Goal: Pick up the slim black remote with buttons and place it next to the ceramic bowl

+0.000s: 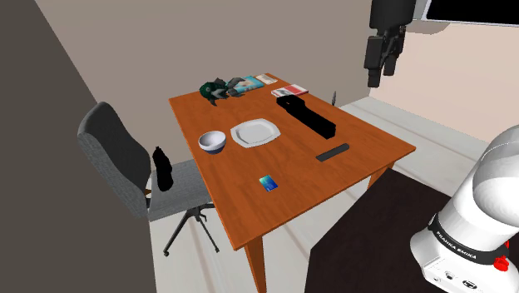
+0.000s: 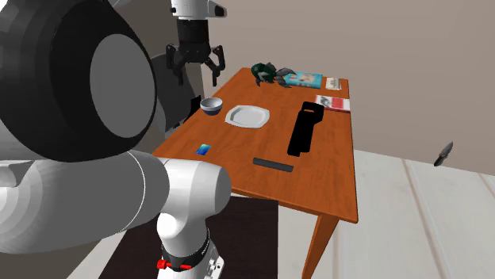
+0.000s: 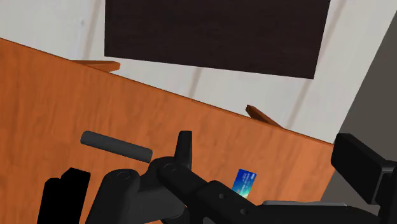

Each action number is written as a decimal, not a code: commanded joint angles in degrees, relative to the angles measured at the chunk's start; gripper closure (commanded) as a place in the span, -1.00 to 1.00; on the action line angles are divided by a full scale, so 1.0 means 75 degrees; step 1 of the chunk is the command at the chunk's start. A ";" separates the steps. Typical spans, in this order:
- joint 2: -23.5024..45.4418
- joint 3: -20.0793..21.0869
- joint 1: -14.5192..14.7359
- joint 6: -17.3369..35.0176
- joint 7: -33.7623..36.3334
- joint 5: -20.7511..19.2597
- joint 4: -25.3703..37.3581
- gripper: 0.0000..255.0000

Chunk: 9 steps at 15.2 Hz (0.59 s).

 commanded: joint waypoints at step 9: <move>0.0050 -0.1264 0.0100 0.1628 -0.2392 -0.0988 -0.1477 -1.00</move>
